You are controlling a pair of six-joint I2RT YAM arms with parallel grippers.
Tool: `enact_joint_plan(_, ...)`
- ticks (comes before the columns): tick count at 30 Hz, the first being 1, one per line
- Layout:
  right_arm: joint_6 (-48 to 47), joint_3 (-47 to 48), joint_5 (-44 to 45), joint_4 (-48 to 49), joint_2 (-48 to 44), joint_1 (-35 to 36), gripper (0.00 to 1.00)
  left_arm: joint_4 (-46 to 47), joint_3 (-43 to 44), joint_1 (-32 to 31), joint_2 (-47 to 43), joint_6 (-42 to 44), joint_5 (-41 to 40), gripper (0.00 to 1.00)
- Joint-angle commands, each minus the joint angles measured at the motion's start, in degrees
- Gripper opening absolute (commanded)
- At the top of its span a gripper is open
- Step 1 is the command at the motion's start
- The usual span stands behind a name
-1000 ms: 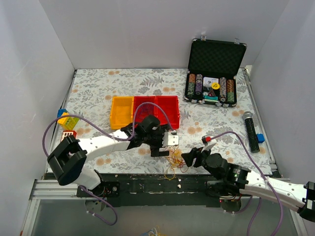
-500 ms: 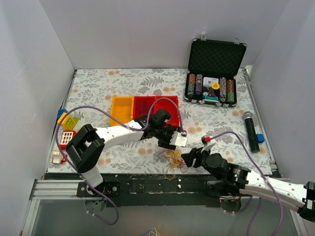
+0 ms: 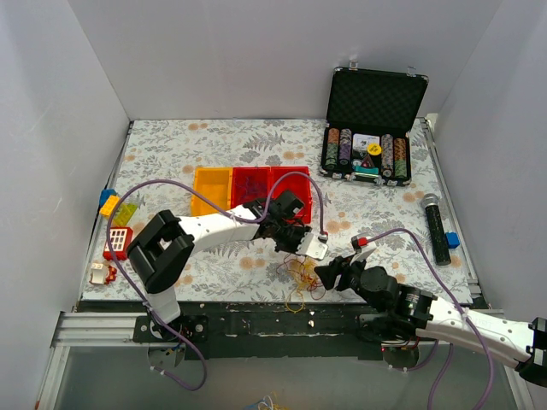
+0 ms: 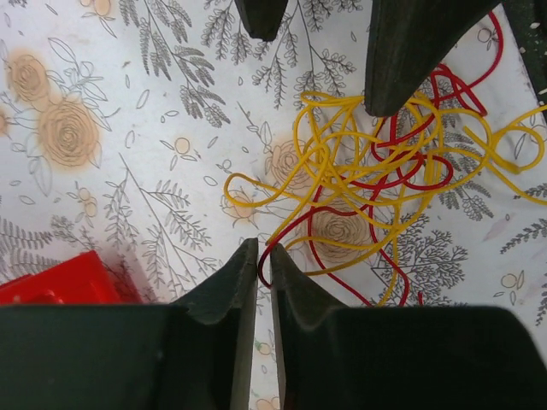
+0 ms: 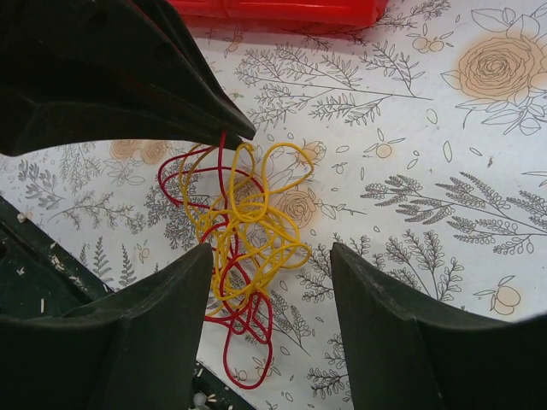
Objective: Untangle the cables
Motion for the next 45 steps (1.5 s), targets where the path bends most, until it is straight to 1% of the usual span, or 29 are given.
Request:
enact_joint_plan(1, -0.15, 2.03, 0.52, 0.58, -0.78, 0.24, 0.66, 1.23, 2.67, -0.34, -2.63, -1.83, 0.10, 0.06)
enact_joint_plan(4, -0.24, 2.29, 0.61, 0.23, -0.79, 0.32, 0.66, 1.14, 2.49, -0.34, -5.97, -4.90, -0.43, 0.01)
enact_joint_plan(6, -0.76, 2.81, 0.96, 0.23, -1.05, 0.24, 0.66, 0.70, 2.14, -0.51, -8.95, -8.07, -0.17, 0.01)
enact_joint_plan(9, -1.90, 5.09, 3.15, -3.72, -1.66, 0.24, 0.68, -1.57, 1.53, -1.13, -14.31, -13.33, 0.36, 0.01)
enact_joint_plan(11, -4.09, 6.33, 3.86, -3.81, -2.19, 0.24, 0.71, -2.20, 1.09, -1.48, -17.83, -16.50, 0.89, 0.01)
enact_joint_plan(16, -9.46, 9.40, 3.51, -0.48, -0.62, 0.32, 0.79, -2.29, 0.29, -2.53, -24.87, -22.13, 0.98, 0.01)
enact_joint_plan(17, -10.86, 10.02, 2.99, 2.40, 0.17, 0.24, 0.80, -2.55, 0.56, -2.62, -25.57, -23.19, 0.98, 0.01)
enact_joint_plan(20, -13.85, 12.21, 1.14, 6.28, 3.78, 0.32, 0.82, -3.17, 0.65, -2.88, -26.72, -24.87, 0.98, 0.01)
enact_joint_plan(24, -16.49, 16.35, -1.84, 8.84, 7.73, 0.24, 0.83, -3.17, 0.21, -3.15, -27.16, -25.31, 0.45, 0.01)
enact_joint_plan(29, -18.34, 18.72, -5.54, 11.13, 10.37, 0.24, 0.84, -2.12, -0.23, -3.67, -27.07, -25.84, 0.27, 0.02)
enact_joint_plan(33, -17.73, 18.55, -7.74, 11.65, 10.73, 0.24, 0.85, -1.85, -0.14, -3.94, -27.07, -25.75, -0.25, 0.02)
enact_joint_plan(37, -17.20, 16.27, -7.31, 14.02, 9.41, 0.24, 0.85, -1.85, -0.23, -4.20, -27.07, -25.83, -0.17, 0.02)
enact_joint_plan(40, -15.88, 14.08, -4.49, 17.96, 8.88, 0.24, 0.83, -1.68, 0.47, -4.82, -26.99, -26.45, 0.01, 0.02)
enact_joint_plan(45, -15.62, 14.85, -3.26, 20.18, 12.57, 0.24, 0.78, -1.67, 2.40, -6.57, -26.63, -28.20, 0.45, 0.03)
